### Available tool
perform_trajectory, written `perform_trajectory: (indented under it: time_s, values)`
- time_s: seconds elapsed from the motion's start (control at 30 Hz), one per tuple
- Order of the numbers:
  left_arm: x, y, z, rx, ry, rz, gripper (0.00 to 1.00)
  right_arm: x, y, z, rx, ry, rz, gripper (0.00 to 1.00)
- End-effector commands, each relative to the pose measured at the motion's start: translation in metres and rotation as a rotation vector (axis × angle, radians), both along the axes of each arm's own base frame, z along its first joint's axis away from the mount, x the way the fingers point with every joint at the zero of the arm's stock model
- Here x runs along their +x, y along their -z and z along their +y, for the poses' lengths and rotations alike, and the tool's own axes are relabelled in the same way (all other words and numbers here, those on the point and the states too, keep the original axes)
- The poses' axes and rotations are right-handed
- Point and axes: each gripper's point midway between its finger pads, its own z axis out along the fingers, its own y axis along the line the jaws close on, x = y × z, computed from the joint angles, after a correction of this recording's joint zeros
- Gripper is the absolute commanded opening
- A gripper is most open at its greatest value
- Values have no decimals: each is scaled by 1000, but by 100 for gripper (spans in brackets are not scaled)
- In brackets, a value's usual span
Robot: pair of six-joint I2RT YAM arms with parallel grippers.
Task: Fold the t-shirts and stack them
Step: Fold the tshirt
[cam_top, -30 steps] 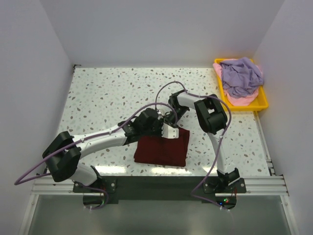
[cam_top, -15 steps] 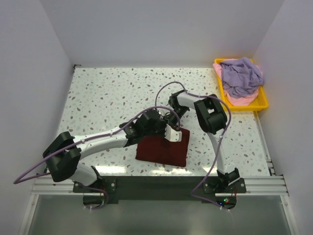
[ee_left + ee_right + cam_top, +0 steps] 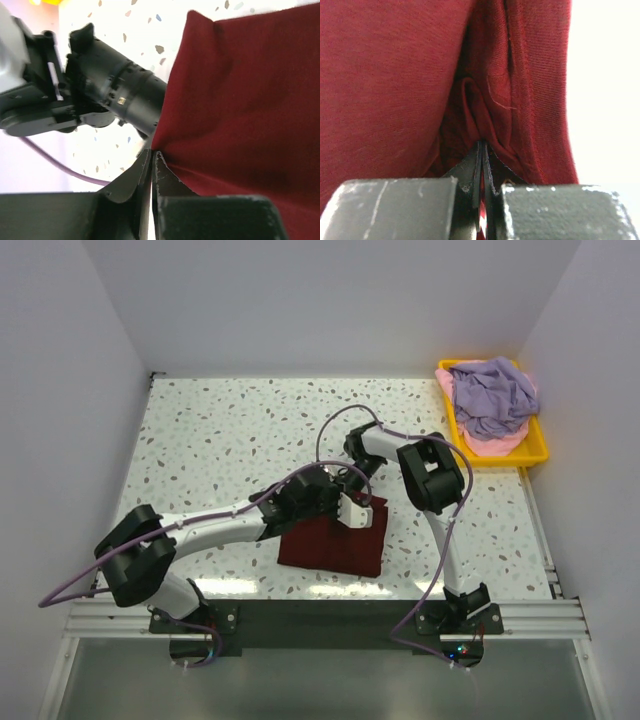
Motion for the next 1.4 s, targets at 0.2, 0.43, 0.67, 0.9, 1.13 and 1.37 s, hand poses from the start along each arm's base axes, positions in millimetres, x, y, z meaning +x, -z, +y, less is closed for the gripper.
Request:
perform_trajectory:
  time_s: [0.2,0.43,0.67,0.9,1.13,1.37]
  values:
    - [-40,-35,13,-41,39,185,52,26,-28,4,-36,-31,-133,8]
    - [-79,-46,36,-120,43,412,63,43,-53,3,-90,-67,-266,19]
    - [-56,-45,83,-254,-95,688,67,69,-80,-12,-152,-126,-445,46]
    - [-22,-28,101,-309,-141,898,72,106,-101,-45,-183,-80,-587,52]
    - [36,9,96,-291,-212,1020,75,86,-113,-86,-85,8,-439,76]
    - [78,39,79,-272,-210,1066,77,58,-103,-98,-53,-4,-440,72]
